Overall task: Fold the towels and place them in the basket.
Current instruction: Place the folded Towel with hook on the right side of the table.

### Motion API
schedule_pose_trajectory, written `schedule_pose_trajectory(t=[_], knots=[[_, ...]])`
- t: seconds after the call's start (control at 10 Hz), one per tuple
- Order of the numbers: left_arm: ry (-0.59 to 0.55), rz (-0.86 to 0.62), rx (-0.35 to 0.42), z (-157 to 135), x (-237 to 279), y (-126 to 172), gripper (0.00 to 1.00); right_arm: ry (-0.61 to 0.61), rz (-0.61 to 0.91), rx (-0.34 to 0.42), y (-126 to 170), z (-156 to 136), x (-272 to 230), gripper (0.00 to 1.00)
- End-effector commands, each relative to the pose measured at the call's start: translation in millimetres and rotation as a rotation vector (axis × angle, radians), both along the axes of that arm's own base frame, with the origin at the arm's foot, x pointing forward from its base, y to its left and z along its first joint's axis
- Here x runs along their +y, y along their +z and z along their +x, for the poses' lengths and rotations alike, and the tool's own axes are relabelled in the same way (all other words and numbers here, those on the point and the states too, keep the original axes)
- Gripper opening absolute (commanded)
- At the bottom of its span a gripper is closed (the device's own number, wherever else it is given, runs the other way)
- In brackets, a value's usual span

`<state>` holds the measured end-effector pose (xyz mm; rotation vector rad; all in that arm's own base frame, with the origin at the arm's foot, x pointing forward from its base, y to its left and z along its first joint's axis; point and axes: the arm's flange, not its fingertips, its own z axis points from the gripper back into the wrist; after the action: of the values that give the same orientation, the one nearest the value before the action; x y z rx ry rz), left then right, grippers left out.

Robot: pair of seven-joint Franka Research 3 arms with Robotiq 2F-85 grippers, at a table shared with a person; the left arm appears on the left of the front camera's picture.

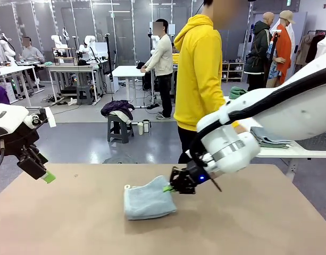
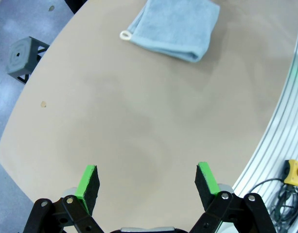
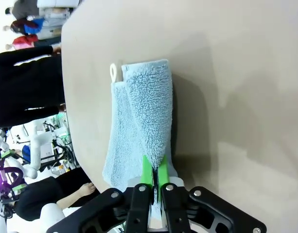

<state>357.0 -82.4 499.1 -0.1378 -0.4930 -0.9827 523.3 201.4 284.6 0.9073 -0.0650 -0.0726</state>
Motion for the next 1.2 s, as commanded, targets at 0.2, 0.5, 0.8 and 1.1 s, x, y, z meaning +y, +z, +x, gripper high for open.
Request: schedule_pose_trajectory(t=[0.2,0.5,0.8,1.1], knots=[[0.019,0.009,-0.001,-1,-2,-1,1.00,-0.104,-0.026,-0.091,-2,-11,-136,0.05],[0.019,0.009,-0.001,-1,-2,-1,1.00,-0.182,-0.092,-0.110,-14,-16,-222,0.05],[0.019,0.009,-0.001,-1,-2,-1,1.00,-0.116,-0.216,-0.131,11,-13,-279,0.05],[0.019,0.009,-0.001,-1,-2,-1,1.00,-0.147,-0.354,-0.069,27,-4,-311,0.05]])
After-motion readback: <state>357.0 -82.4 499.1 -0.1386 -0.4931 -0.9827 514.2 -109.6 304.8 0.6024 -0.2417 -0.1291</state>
